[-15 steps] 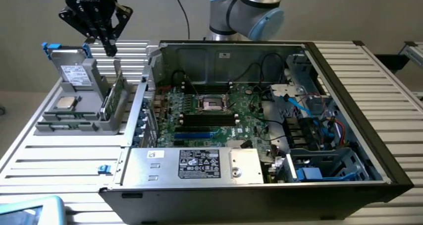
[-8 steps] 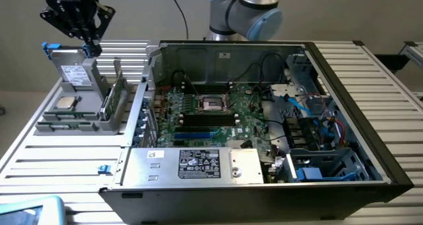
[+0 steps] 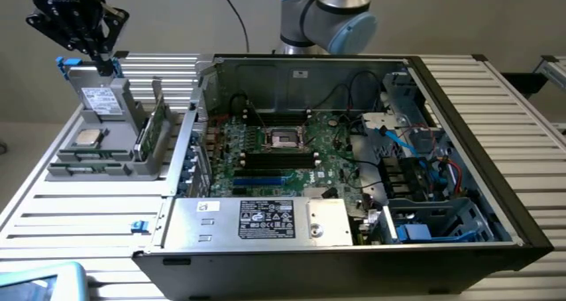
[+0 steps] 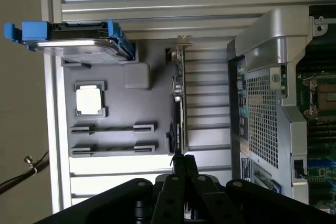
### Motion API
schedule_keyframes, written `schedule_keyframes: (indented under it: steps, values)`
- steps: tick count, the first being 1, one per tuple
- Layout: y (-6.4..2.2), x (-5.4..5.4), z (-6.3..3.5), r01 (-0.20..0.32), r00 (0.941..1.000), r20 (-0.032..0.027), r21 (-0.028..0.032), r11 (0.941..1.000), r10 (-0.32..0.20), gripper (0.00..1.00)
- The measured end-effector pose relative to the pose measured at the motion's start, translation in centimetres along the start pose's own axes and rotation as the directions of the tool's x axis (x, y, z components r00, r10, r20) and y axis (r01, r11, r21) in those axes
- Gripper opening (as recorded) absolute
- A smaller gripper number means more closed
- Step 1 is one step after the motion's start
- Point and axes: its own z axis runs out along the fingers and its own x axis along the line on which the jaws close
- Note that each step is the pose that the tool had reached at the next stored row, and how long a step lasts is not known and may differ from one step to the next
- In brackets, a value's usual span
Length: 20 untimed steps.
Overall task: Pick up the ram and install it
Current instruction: 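Reach for the ram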
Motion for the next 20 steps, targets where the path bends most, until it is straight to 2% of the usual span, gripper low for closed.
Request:
schedule_keyframes:
  steps: [20]
  values:
    - [-0.94, 7.0, 0.50, 0.018, 0.9998, -0.0008, -0.0004, 0.9998, -0.018, 0.11]
